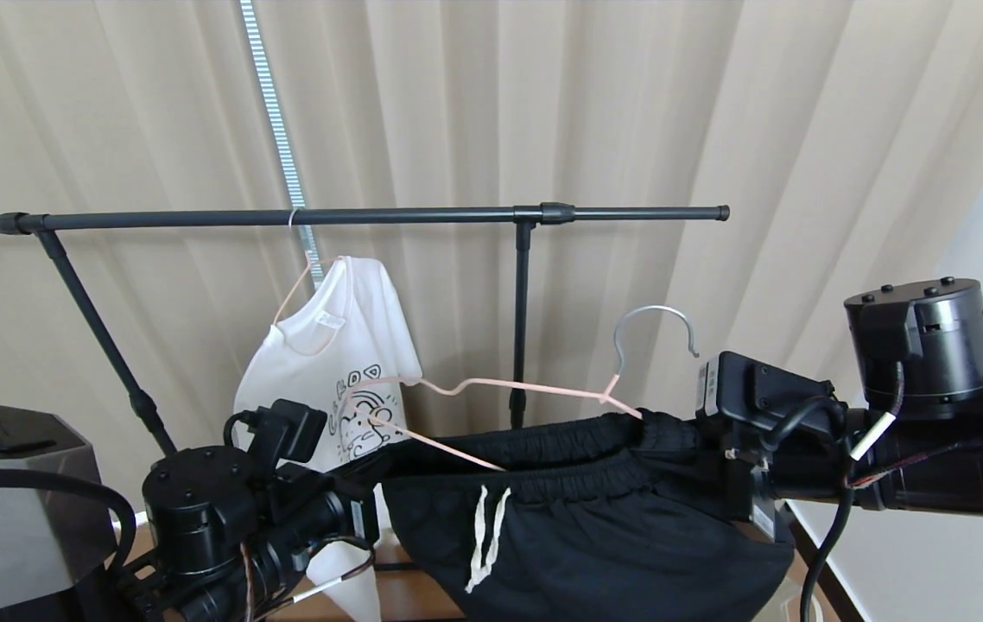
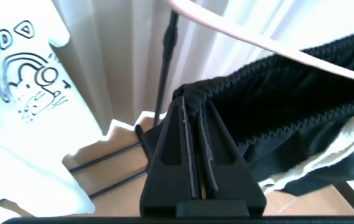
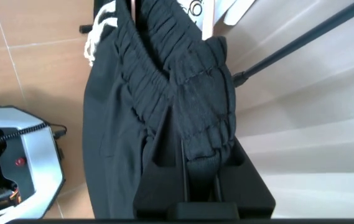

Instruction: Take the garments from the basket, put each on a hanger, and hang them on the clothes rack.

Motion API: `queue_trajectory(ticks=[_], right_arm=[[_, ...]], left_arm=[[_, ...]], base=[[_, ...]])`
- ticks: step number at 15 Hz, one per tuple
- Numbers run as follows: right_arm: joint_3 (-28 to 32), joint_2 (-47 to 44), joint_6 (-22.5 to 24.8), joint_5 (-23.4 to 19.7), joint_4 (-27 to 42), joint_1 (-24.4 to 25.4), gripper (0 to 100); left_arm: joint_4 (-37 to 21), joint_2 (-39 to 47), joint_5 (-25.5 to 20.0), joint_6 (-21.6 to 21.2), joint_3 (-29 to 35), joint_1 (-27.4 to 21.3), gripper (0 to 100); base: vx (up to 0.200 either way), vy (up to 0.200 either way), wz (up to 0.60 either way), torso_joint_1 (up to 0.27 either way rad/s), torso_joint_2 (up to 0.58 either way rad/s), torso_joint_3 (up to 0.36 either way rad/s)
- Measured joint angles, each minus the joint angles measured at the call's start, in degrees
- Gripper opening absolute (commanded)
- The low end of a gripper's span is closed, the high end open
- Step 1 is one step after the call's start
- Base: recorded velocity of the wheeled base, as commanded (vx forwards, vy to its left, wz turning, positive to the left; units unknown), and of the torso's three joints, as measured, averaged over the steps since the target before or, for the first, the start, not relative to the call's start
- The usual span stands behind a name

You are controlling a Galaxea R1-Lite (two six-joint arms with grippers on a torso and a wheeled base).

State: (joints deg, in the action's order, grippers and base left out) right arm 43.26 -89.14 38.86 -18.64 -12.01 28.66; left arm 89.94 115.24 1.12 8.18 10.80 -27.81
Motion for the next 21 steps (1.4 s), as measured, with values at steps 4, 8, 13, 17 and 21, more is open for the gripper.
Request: queue_trajectory(ticks=[4,8,13,17,21], right_arm=[[-0.7,-0.2,2.3,0.1,0.0,-0.9,0],[-1.1,-1.5,2.5,0.5,0.1,-0.7,0],[-1.4,-4.1,3.6,3.4,0.0,0.3,0],[-1.4,-4.9,4.0,5.4,0.0,0.2,0],[-1.1,-6.0,4.0,9.6,-0.1,0.3,0]], left_arm=[[0.0,-0.2,0.1,-1.3,0.2,3.6,0],[0.0,-0.9,0.0,-2.2,1.0,5.8,0],[0.0,-2.2,0.0,-3.6,1.0,6.1,0],[0.0,-2.8,0.0,-3.9,0.9,6.4,0],[0.0,-3.3,0.1,-5.3,0.8,6.5,0]], base=[[0.0,0.0,0.0,0.0,0.0,0.0],[0.0,0.0,0.0,0.0,0.0,0.0],[0.0,0.0,0.0,0.0,0.0,0.0],[0.0,0.0,0.0,0.0,0.0,0.0],[0.0,0.0,0.0,0.0,0.0,0.0]])
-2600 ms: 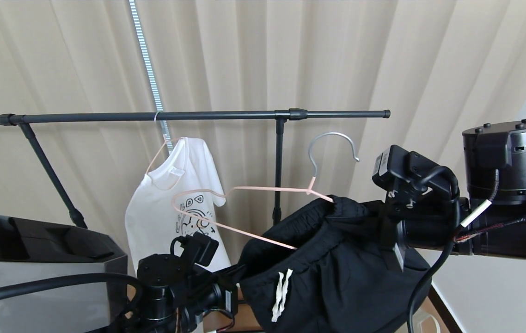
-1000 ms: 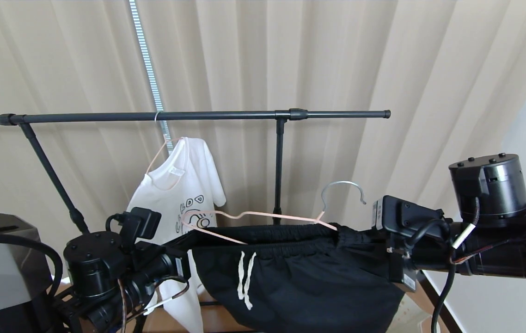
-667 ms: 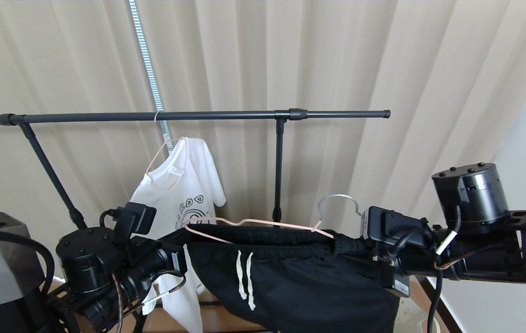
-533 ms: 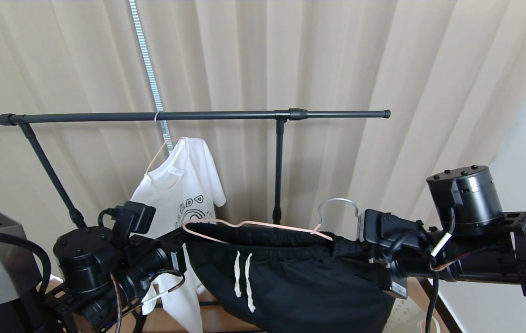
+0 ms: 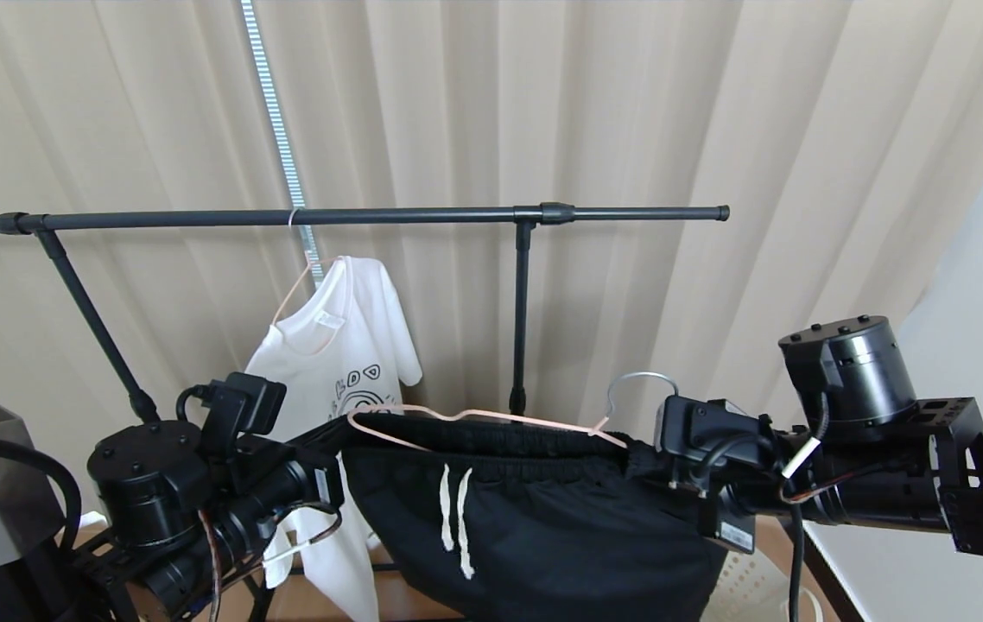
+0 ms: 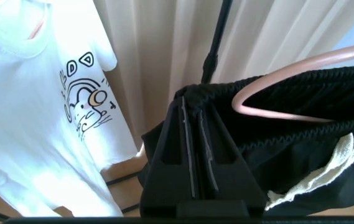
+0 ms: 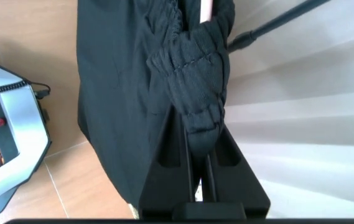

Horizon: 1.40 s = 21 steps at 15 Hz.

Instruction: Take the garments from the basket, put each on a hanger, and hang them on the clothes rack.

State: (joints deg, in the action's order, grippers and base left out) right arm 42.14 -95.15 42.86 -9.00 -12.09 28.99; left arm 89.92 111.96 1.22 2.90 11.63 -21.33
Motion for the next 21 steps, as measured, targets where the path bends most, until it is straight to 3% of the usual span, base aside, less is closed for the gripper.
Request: queue_trajectory(ticks=[11,14,17,21], right_arm=[[0.5,-3.3,-0.1,8.0,-0.2,1.9,0],[0.8,-4.1,-0.2,8.6,-0.2,2.1,0],[1.1,-4.4,-0.3,9.0,-0.2,2.1,0],[1.2,-4.5,-0.4,9.6,-0.2,2.1,0]], left_arm=[[0.0,-0.1,2.2,-3.1,0.9,0.4,0],[-2.2,-0.6,2.6,-5.2,2.0,0.7,0],[-11.9,-3.6,2.7,-5.4,4.6,0.9,0],[-34.1,-11.1,3.6,-5.5,11.8,0.8,0]], base=[[0.0,0.0,0.0,0.0,0.0,0.0],[0.0,0.0,0.0,0.0,0.0,0.0],[0.0,0.0,0.0,0.0,0.0,0.0],[0.0,0.0,0.0,0.0,0.0,0.0]])
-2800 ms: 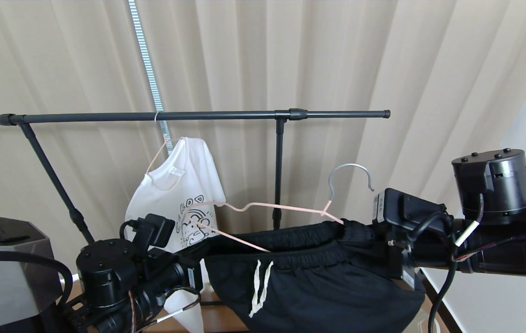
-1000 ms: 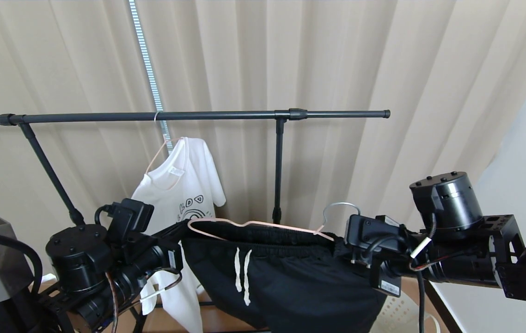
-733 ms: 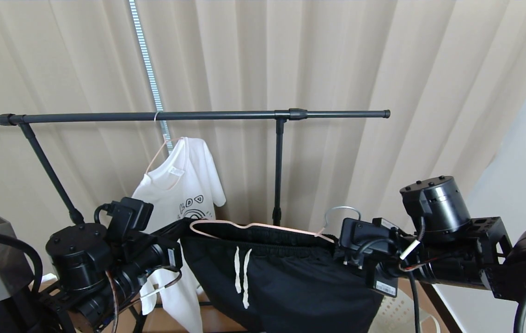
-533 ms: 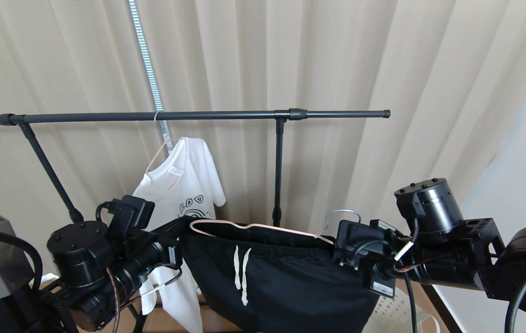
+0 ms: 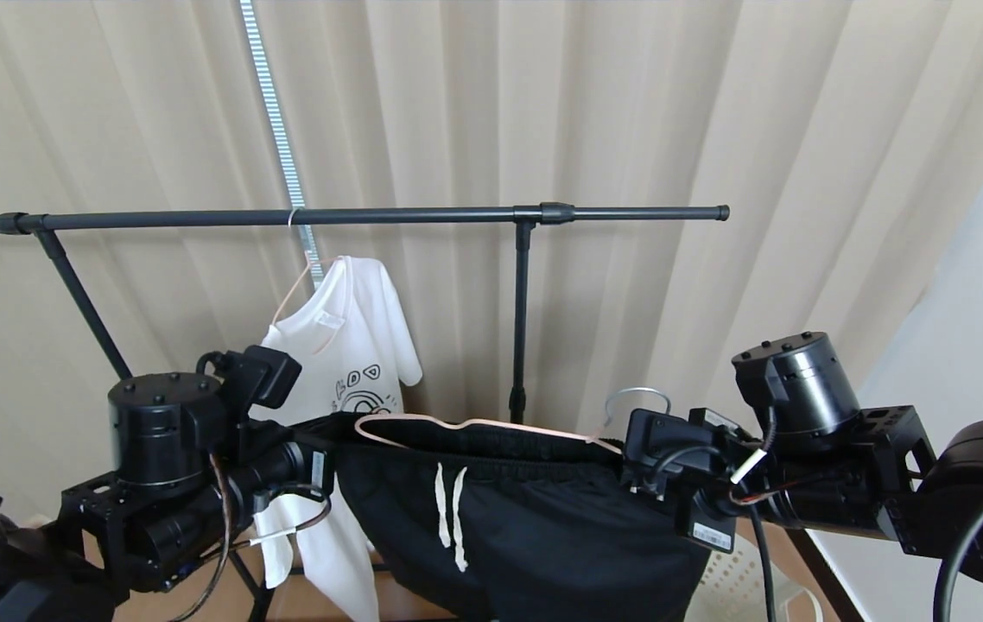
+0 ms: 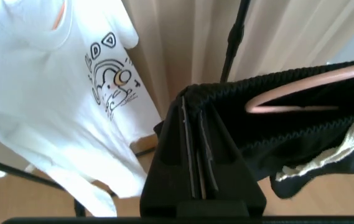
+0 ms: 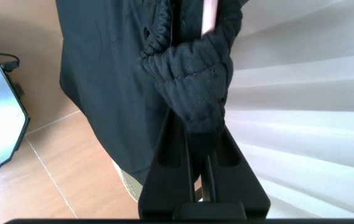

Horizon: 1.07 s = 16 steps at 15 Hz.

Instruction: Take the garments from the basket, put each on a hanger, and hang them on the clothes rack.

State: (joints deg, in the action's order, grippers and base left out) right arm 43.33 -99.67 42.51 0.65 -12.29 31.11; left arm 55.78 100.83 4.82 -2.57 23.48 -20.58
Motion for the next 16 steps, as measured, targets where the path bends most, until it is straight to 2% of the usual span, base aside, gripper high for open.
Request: queue_trajectory(ticks=[2,5,7,9,12,14,16], right_arm=[[0.0,0.0,0.0,0.0,0.0,0.0,0],[-0.1,-0.1,0.1,0.1,0.0,0.0,0],[-0.1,-0.1,0.1,1.8,0.0,0.0,0],[-0.1,-0.3,0.0,2.4,-0.2,0.0,0],[-0.4,-1.8,0.0,3.0,-5.0,0.0,0],[-0.4,-2.6,0.0,5.5,-5.5,0.0,0],[-0.4,-3.0,0.0,6.2,-5.6,0.4,0]], left_arm=[[-9.1,-3.0,1.6,-0.1,4.4,-0.1,0],[-17.5,-6.0,2.4,-0.1,8.8,-0.1,0],[-20.5,-7.2,3.1,-0.1,10.4,0.2,0],[-20.7,-7.8,3.1,-0.1,11.0,0.3,0],[-21.7,-8.7,3.4,-0.2,10.6,-0.2,0],[-26.0,-9.5,4.5,-0.2,10.9,-1.4,0],[-29.1,-10.1,6.0,-0.2,12.4,-2.5,0]], base=[[0.0,0.0,0.0,0.0,0.0,0.0],[0.0,0.0,0.0,0.0,0.0,0.0],[0.0,0.0,0.0,0.0,0.0,0.0],[0.0,0.0,0.0,0.0,0.0,0.0],[0.0,0.0,0.0,0.0,0.0,0.0],[0.0,0.0,0.0,0.0,0.0,0.0],[0.0,0.0,0.0,0.0,0.0,0.0]])
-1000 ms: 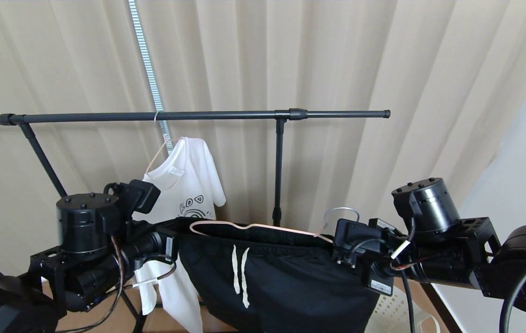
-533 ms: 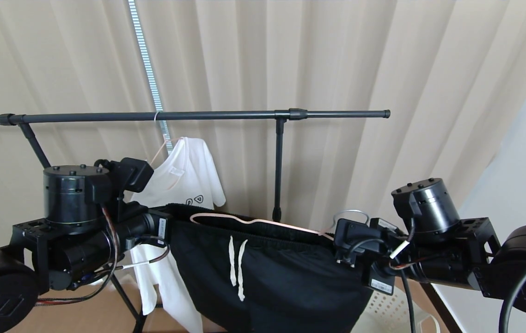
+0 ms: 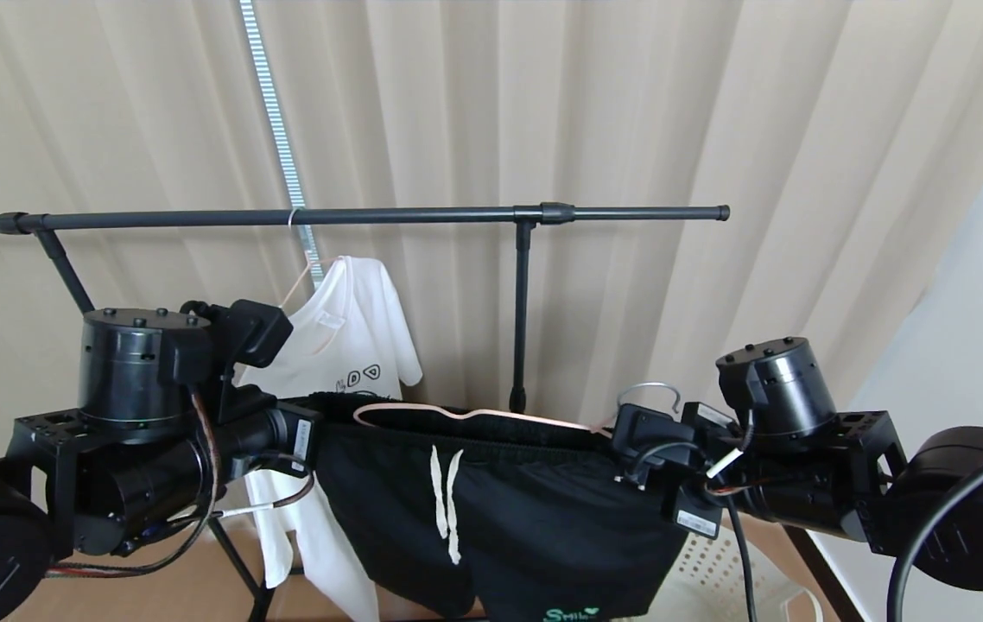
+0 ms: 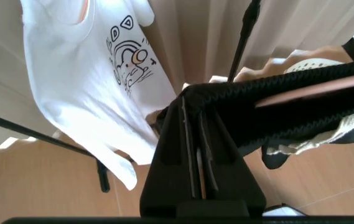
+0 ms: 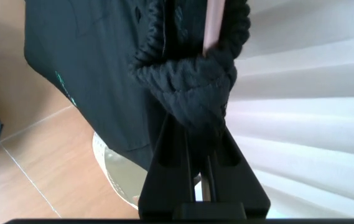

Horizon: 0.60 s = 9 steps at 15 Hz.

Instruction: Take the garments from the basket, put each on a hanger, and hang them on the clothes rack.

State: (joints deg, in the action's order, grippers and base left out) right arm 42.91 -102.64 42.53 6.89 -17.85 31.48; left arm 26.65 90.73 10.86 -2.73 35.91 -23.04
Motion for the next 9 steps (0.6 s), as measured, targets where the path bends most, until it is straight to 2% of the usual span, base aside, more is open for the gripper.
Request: queue_trajectory(ticks=[4,9], right_arm=[[-0.2,-0.9,0.0,2.4,-0.8,0.9,0],[-0.4,-1.8,0.0,3.3,-1.0,2.0,0]], left_arm=[[-10.2,-0.6,2.7,0.1,5.5,-1.8,0],[-17.7,-0.7,4.4,0.1,10.6,-3.4,0]], base=[[0.0,0.0,0.0,0.0,0.0,0.0],[0.0,0.0,0.0,0.0,0.0,0.0]])
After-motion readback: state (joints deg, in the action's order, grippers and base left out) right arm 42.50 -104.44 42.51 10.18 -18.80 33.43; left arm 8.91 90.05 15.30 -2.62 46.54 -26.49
